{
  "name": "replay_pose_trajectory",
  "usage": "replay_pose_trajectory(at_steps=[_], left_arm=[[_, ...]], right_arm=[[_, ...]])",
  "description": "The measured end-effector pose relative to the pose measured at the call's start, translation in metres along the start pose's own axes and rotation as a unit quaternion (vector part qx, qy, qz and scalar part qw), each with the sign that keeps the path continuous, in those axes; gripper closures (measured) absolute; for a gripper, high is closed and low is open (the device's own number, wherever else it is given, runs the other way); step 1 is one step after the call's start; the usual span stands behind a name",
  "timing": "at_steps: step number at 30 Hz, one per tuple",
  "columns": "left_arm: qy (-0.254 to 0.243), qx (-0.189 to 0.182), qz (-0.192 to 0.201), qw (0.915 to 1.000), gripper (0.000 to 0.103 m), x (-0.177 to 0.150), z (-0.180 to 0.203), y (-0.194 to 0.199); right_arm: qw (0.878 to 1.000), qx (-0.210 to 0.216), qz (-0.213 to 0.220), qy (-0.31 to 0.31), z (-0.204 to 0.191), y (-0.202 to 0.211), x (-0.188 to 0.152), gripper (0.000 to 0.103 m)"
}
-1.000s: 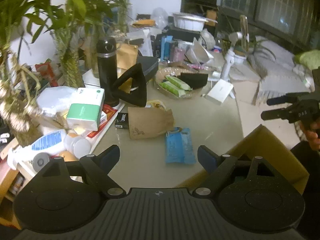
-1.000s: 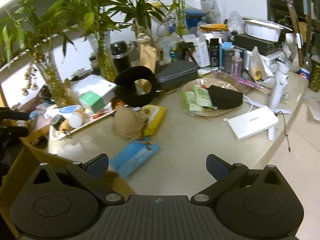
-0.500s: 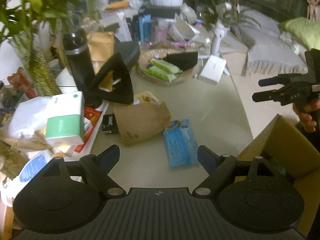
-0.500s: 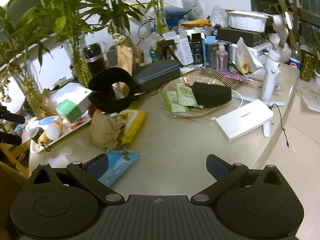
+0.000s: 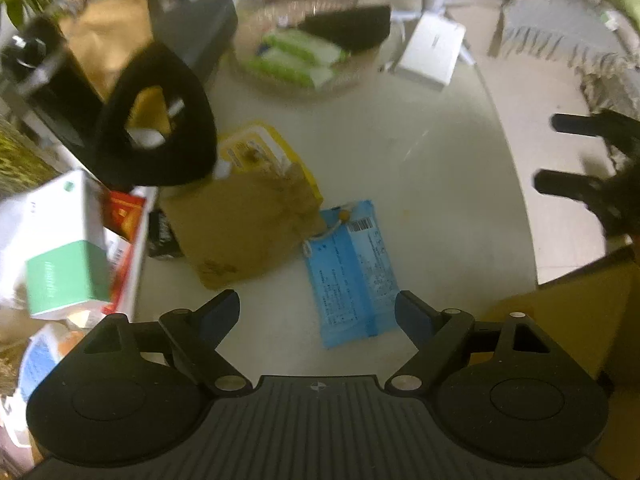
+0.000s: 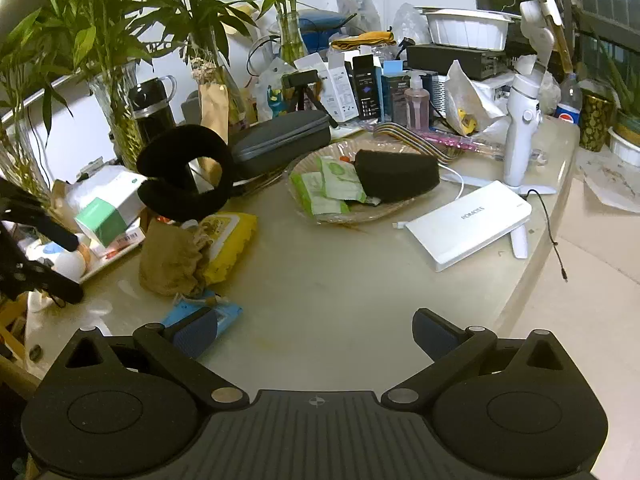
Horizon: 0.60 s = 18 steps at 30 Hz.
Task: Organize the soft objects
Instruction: 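Grasp the blue packet on the desk with the left gripper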
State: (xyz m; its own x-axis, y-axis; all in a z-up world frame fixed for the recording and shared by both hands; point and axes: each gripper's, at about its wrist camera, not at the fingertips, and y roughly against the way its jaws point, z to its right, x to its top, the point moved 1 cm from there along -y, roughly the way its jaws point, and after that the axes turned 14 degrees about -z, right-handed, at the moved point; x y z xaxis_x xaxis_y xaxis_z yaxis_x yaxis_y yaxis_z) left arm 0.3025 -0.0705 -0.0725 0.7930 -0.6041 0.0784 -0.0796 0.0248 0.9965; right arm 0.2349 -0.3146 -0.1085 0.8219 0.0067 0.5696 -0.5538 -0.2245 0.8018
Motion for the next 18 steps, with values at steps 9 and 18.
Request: replay_pose_trajectory(at_steps=[9,18], left_arm=[[0.057,-0.045,-0.108,0.9915,0.017,0.049,0.005,-0.064],[0.085,-0.035,-0.141,0.9857,0.017,0.06,0.011,-0.108]], right_arm=[[1.0,0.008,0.004,-0.006,0.005,0.0,-0.002,0.0],[1.0,0.014,0.004,-0.018,0.011,0.0,-0.004,0.0]])
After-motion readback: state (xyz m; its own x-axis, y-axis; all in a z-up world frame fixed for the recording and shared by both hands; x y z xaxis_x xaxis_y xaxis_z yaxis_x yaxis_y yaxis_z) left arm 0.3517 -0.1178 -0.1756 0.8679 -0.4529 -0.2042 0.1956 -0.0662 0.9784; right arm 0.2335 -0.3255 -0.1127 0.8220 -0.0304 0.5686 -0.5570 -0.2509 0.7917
